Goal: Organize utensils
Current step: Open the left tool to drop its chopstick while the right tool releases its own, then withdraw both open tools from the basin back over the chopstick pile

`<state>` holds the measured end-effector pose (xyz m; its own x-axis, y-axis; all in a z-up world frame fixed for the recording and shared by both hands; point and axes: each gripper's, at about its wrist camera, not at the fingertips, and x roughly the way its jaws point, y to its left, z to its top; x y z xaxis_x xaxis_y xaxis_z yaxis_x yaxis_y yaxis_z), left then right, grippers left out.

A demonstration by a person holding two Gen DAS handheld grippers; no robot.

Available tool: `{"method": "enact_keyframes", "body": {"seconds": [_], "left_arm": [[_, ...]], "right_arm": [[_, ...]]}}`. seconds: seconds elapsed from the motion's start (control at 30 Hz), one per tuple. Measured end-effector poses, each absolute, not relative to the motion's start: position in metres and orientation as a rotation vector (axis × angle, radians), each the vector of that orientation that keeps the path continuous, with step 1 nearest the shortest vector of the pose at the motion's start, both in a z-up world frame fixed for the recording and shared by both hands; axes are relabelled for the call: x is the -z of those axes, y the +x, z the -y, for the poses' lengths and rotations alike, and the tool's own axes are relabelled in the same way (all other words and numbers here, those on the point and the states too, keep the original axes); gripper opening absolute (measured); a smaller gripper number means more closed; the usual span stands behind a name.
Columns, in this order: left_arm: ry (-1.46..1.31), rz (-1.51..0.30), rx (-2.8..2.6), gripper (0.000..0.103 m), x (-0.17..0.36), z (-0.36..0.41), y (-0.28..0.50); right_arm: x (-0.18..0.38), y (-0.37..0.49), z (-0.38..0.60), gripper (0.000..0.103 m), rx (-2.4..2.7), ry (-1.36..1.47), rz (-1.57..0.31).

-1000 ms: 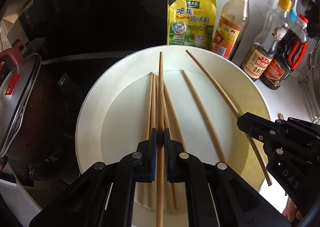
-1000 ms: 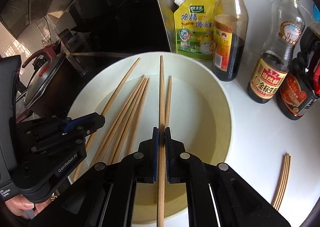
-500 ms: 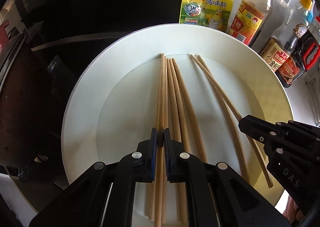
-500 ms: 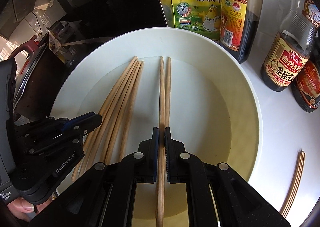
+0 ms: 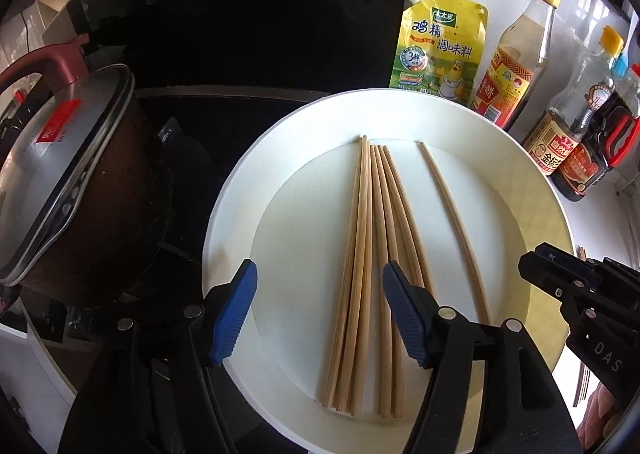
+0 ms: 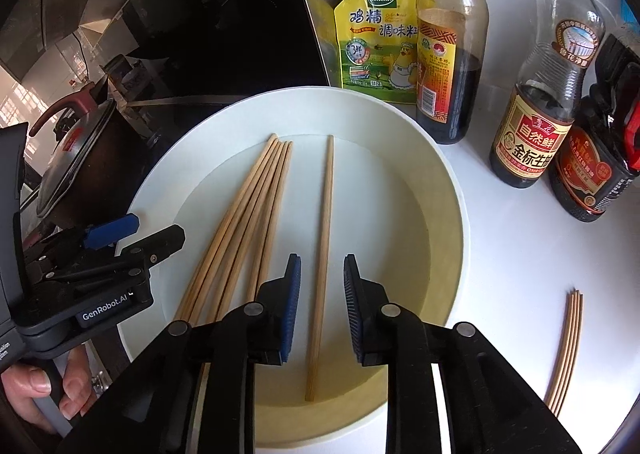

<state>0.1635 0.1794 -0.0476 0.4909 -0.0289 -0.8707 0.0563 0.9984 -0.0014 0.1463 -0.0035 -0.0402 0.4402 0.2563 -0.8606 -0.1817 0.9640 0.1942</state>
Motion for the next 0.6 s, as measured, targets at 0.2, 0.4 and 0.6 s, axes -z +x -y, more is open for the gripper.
{"method": "enact_keyframes", "body": {"seconds": [0.2,0.4,0.6], "left_arm": [[0.019,-1.056,0.067,0.068,0.044,-0.173,0.149],[0.044,-1.048,0.083,0.07,0.038,-0.161,0.137],[0.047,-1.04,0.106,0.07,0.031,-0.144,0.134]], "right_arm": [[0.027,0.129,0.012,0.036,-0.259,0.081,-1.053],[0.013,0.112,0.029,0.044,-0.242,0.107,-1.013],[0.011,0.101,0.048,0.046,-0.21,0.127,-1.002]]}}
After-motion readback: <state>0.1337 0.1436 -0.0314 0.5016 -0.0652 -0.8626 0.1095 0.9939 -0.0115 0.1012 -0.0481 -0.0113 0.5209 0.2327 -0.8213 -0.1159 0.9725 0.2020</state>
